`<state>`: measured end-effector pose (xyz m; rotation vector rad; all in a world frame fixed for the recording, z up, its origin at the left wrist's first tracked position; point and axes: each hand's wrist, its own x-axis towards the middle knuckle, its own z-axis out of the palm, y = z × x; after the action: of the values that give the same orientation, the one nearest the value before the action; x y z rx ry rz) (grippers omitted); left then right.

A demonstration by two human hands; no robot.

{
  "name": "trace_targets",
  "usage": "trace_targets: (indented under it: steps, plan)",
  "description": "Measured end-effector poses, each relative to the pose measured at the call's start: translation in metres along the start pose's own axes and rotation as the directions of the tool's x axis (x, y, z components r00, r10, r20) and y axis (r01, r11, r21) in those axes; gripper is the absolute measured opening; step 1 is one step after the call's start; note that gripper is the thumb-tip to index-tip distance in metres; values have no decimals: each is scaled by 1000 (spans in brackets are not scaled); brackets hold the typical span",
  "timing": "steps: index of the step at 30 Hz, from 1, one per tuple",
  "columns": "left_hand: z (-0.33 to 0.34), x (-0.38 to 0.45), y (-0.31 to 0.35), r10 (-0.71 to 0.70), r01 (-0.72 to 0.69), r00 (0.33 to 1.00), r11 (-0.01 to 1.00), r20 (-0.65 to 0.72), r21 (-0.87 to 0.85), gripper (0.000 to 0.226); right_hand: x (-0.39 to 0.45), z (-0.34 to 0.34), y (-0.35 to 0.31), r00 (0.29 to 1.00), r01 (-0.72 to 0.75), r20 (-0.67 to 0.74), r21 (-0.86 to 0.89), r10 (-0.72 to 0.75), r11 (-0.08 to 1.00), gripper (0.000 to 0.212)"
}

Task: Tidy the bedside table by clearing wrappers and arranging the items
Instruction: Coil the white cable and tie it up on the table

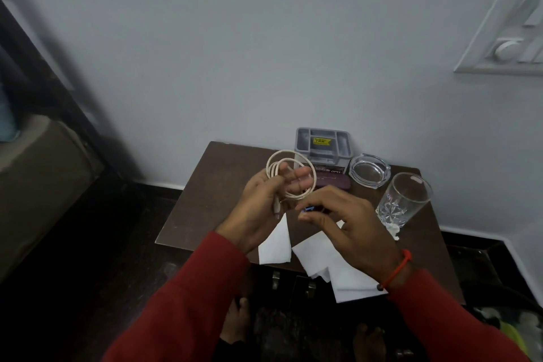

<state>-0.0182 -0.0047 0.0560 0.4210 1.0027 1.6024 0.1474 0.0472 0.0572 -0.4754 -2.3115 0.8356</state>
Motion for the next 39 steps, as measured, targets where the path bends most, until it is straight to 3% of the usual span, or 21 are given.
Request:
trace_targets:
  steps: [3, 5, 8, 10, 12, 15, 17, 21, 25, 30, 35, 39]
  plan:
    - [-3, 0, 0, -12, 12, 999, 1000, 30, -10, 40, -1, -2, 0, 1000, 12, -22, 23, -12, 1000, 11]
    - [-5, 0, -2, -29, 23, 997, 995, 70, 93, 49, 0, -4, 0, 997, 51, -59, 11, -50, 999, 13]
    - [-3, -7, -9, -79, -3, 971, 940, 226, 341, 38, 1, -5, 1, 992, 110, -55, -85, -115, 990, 19]
    - [2, -13, -12, -153, 15, 940, 912, 307, 410, 25, 1, -4, 2, 995, 85, -44, -100, -90, 991, 21]
    - [6, -20, -10, -237, 60, 910, 887, 340, 458, 27, 1, -5, 3, 999, 29, -30, -89, -32, 996, 23]
    - [10, -25, -4, -353, 100, 852, 835, 387, 541, 31, 0, -8, 8, 996, -90, 19, 146, 88, 985, 16]
    - [7, -21, -4, -389, 117, 817, 834, 425, 539, 33, 0, -11, 9, 976, -216, 69, 377, 206, 901, 12]
    - [1, -15, -5, -418, 163, 753, 867, 508, 471, 53, 1, -13, 8, 923, -329, 20, 557, 384, 762, 16]
    - [1, -11, -9, -279, 41, 822, 898, 496, 437, 47, 5, -12, 12, 866, -341, -97, 602, 491, 722, 17]
    - [6, -9, -20, -27, -168, 954, 777, 298, 607, 48, 6, -2, 11, 830, -346, -160, 604, 535, 718, 15]
    - [4, -3, -24, 274, -326, 945, 749, 178, 577, 20, 6, -4, 10, 843, -392, -62, 611, 534, 688, 19]
    - [-1, 0, -30, 370, -350, 918, 581, 145, 735, 22, 5, 4, 7, 834, -401, -31, 653, 551, 643, 18]
